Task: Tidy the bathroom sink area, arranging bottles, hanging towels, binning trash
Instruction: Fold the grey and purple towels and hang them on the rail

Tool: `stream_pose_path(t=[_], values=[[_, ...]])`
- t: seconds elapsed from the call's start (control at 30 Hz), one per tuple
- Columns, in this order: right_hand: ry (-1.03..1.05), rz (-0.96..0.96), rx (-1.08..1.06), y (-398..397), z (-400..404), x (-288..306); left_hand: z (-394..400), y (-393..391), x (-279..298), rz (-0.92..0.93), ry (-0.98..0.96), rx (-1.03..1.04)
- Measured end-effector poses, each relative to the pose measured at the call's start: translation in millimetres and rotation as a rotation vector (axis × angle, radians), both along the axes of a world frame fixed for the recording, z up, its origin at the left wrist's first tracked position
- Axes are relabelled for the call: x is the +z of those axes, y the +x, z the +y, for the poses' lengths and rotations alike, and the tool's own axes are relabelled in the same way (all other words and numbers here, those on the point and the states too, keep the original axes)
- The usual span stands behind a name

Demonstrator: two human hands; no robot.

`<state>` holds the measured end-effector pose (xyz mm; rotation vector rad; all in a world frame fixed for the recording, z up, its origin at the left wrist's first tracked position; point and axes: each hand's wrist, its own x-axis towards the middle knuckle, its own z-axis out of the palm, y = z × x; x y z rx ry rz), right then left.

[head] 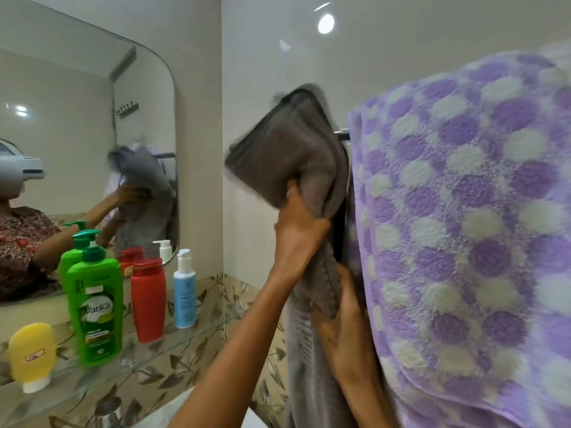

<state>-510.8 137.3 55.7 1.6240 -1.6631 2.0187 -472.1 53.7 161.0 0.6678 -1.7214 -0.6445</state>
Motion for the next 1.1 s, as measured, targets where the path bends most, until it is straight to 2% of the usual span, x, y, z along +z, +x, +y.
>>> stream_pose_path(t=[0.03, 0.1, 0.13, 0.17, 0.23, 0.33, 0.43, 0.47, 0.53, 0.6, 0.73, 0.87, 0.97, 1.1], values=[[0.079, 0.025, -0.003, 0, 3, -13, -2, 6, -25, 0.059, 0.070, -0.043], [0.318, 0.057, 0.141, -2, 13, -31, -3, 19, -68, 0.266, 0.247, -0.161], [0.412, 0.009, 0.219, 1, 17, -39, -5, 28, -90, 0.349, 0.365, -0.190], [0.430, -0.071, 0.268, 5, 19, -43, -6, 37, -109, 0.414, 0.465, -0.217], [0.298, -0.161, 0.217, 0, 21, -39, -2, 42, -132, 0.514, 0.592, -0.312], [0.156, -0.127, 0.059, 0, 24, -25, 17, 41, -162, 0.594, 0.753, -0.327], [0.239, -0.027, -0.032, 3, 20, -36, 41, 55, -186, 0.437, 0.915, -0.445], [0.292, -0.025, -0.039, 4, 20, -43, 42, 62, -193, 0.451, 0.938, -0.528], [0.351, -0.058, -0.016, 6, 22, -57, 43, 78, -198, 0.555, 0.957, -0.735], [0.391, -0.004, -0.009, 9, 27, -68, 41, 82, -198, 0.637, 0.959, -0.811], [0.472, 0.128, -0.028, 11, 32, -86, 37, 77, -208, 0.613, 1.012, -0.529], [0.440, 0.143, -0.082, 8, 35, -90, 33, 77, -219, 0.573, 0.889, -0.356], [0.308, 0.071, -0.106, 18, 34, -89, 36, 72, -226, 0.504, 0.796, -0.302], [0.265, 0.143, -0.237, 28, 37, -88, 46, 62, -235, 0.452, 0.711, -0.284]])
